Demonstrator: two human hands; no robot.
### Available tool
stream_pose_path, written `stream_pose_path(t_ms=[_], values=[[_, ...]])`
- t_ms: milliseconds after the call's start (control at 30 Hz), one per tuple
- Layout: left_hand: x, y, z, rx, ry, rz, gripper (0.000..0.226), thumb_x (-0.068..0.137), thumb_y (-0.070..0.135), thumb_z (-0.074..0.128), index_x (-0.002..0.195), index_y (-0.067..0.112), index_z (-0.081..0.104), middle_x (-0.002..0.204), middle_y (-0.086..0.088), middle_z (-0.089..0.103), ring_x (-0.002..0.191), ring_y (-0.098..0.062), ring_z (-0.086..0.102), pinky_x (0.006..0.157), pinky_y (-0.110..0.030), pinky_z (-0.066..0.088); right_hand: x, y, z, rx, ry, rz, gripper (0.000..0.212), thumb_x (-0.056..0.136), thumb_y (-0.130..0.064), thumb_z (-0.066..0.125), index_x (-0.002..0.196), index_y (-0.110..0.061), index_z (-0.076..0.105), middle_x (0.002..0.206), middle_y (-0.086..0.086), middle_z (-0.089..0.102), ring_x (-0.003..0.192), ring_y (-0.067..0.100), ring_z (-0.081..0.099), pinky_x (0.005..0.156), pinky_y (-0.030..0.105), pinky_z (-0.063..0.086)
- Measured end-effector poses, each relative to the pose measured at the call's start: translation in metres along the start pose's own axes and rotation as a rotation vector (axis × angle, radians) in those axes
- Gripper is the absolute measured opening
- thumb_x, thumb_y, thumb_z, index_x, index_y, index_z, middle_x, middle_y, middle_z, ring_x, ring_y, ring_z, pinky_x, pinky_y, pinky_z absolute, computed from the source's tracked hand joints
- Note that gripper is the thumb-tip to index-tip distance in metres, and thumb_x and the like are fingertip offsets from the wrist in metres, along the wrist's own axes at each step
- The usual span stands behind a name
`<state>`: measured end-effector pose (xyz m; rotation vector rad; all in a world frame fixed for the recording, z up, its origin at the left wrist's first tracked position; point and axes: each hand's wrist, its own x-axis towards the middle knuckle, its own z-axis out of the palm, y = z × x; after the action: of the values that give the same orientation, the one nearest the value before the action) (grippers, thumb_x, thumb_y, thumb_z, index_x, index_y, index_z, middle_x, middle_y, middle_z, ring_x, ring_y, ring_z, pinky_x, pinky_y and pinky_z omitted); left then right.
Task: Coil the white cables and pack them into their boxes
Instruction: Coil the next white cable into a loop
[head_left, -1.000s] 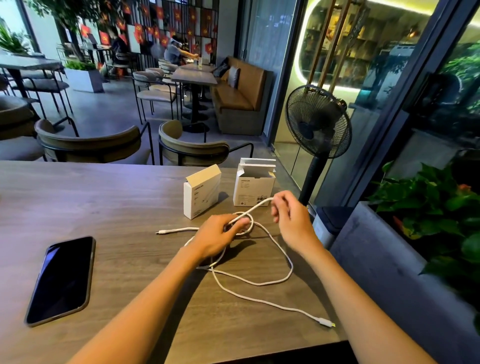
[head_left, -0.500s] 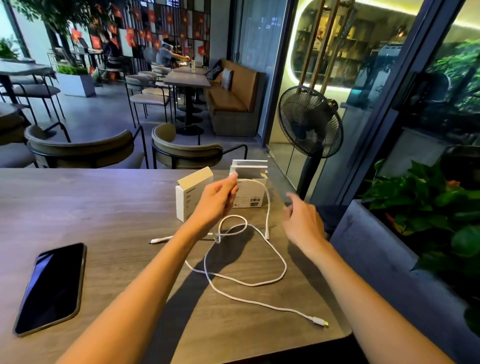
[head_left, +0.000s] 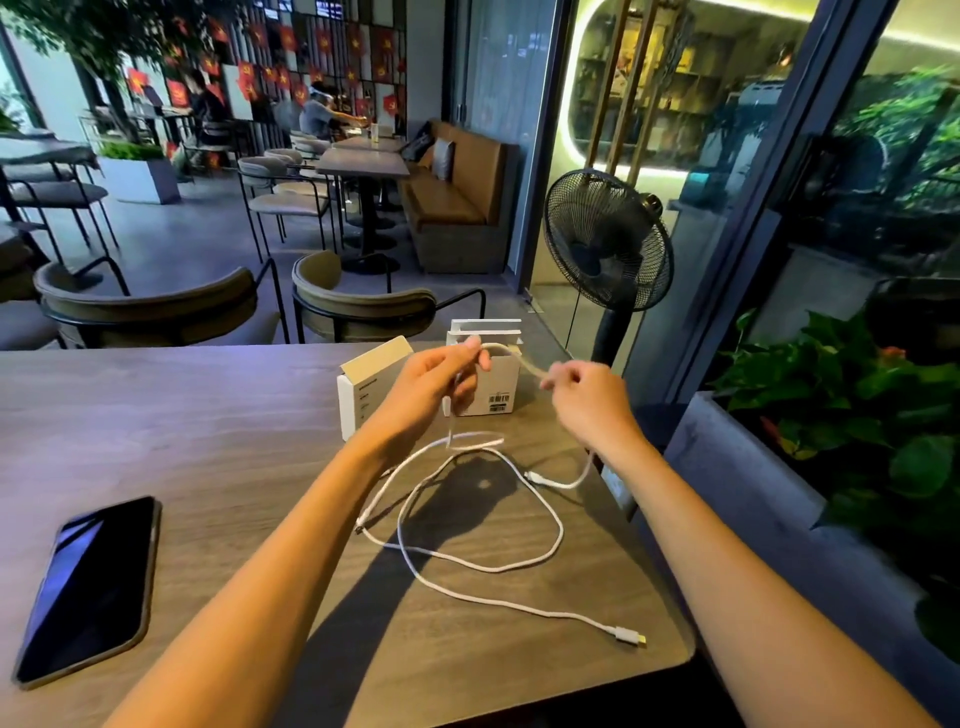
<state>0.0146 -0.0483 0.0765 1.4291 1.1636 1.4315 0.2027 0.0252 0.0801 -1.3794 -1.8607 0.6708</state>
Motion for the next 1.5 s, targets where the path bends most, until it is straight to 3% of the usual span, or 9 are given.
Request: stream_pose_path(t_ms=[133,333,467,533,700,833,967,1233,1500], values=[[0.009,0.004,0.007,0.104,0.126,-0.012,0.04,0.105,0.044,0.049,0.089,0.018,0.074,0.062,0.001,0.044,0.058,-0.012,0.039,0.052,-0.018,0.035,-0.006,-0.009,0.002,-0.013,-0.328,-0.273,0.067,0.101,-0.007,0.058,0.157,-0.032,0.032,0.145,-0.003,0.052,0.13,0.013,0.051,0.103,0.023,0.049],[0.003,0.009,0.005,0.134,0.099,-0.032,0.049,0.103,0.051,0.048,0.069,0.018,0.062,0.061,-0.003,0.048,0.055,-0.015,0.042,0.049,-0.017,0.034,-0.003,-0.025,0.002,0.348,-0.148,-0.236,0.037,0.111,-0.034,0.04,0.105,-0.013,0.069,0.061,-0.014,0.055,0.06,0.002,0.059,0.072,0.041,0.06],[-0.004,0.012,-0.01,0.052,-0.048,0.003,0.042,0.106,0.043,0.047,0.076,0.014,0.056,0.065,0.0,0.045,0.061,-0.011,0.046,0.06,-0.021,0.046,0.009,-0.015,-0.009,0.481,0.183,0.072,0.037,0.111,-0.033,0.038,0.092,-0.018,0.066,0.074,0.0,0.063,0.046,0.002,0.06,0.066,0.037,0.063],[-0.002,0.014,-0.015,0.036,-0.014,0.009,0.037,0.107,0.04,0.046,0.081,0.016,0.058,0.064,0.005,0.044,0.058,-0.008,0.043,0.057,-0.021,0.04,0.011,-0.006,-0.01,0.218,0.115,0.078,0.028,0.11,-0.023,0.043,0.103,-0.017,0.07,0.103,0.009,0.072,0.065,0.009,0.066,0.057,0.02,0.052],[0.006,0.009,-0.004,0.292,0.131,0.033,0.037,0.107,0.04,0.046,0.097,0.014,0.07,0.049,0.014,0.047,0.045,-0.003,0.037,0.047,-0.017,0.031,0.004,-0.014,-0.001,0.017,-0.344,-0.309,0.051,0.104,-0.016,0.057,0.151,-0.03,0.044,0.14,-0.001,0.06,0.13,0.013,0.053,0.107,0.033,0.044],[0.004,0.012,-0.004,0.124,0.132,-0.089,0.046,0.105,0.051,0.045,0.078,0.02,0.066,0.054,0.009,0.041,0.05,-0.008,0.035,0.056,-0.026,0.031,0.001,-0.031,0.006,0.085,-0.284,-0.373,0.025,0.109,-0.027,0.046,0.114,-0.016,0.069,0.077,-0.008,0.059,0.068,0.004,0.065,0.079,0.042,0.062],[-0.006,0.015,-0.026,0.077,-0.023,-0.129,0.043,0.105,0.047,0.045,0.075,0.02,0.058,0.061,0.007,0.041,0.056,-0.007,0.037,0.064,-0.025,0.035,0.019,-0.017,-0.01,0.242,0.089,-0.143,0.029,0.111,-0.025,0.039,0.1,-0.011,0.062,0.072,0.002,0.06,0.052,0.005,0.065,0.065,0.042,0.064],[0.006,0.013,-0.013,0.455,0.058,-0.032,0.043,0.105,0.044,0.049,0.077,0.019,0.071,0.05,0.007,0.045,0.046,-0.004,0.038,0.05,-0.018,0.035,-0.004,-0.025,0.013,-0.152,-0.325,-0.296,0.078,0.102,-0.016,0.06,0.162,-0.036,0.014,0.164,0.004,0.034,0.15,0.026,0.033,0.117,0.051,0.036],[-0.001,0.014,-0.02,0.238,0.06,-0.056,0.045,0.104,0.043,0.05,0.088,0.004,0.065,0.058,0.008,0.055,0.055,-0.008,0.052,0.057,-0.02,0.05,0.025,-0.029,0.004,0.172,-0.012,-0.324,0.026,0.109,-0.018,0.046,0.124,-0.018,0.067,0.084,0.002,0.062,0.06,0.007,0.06,0.058,0.029,0.061]])
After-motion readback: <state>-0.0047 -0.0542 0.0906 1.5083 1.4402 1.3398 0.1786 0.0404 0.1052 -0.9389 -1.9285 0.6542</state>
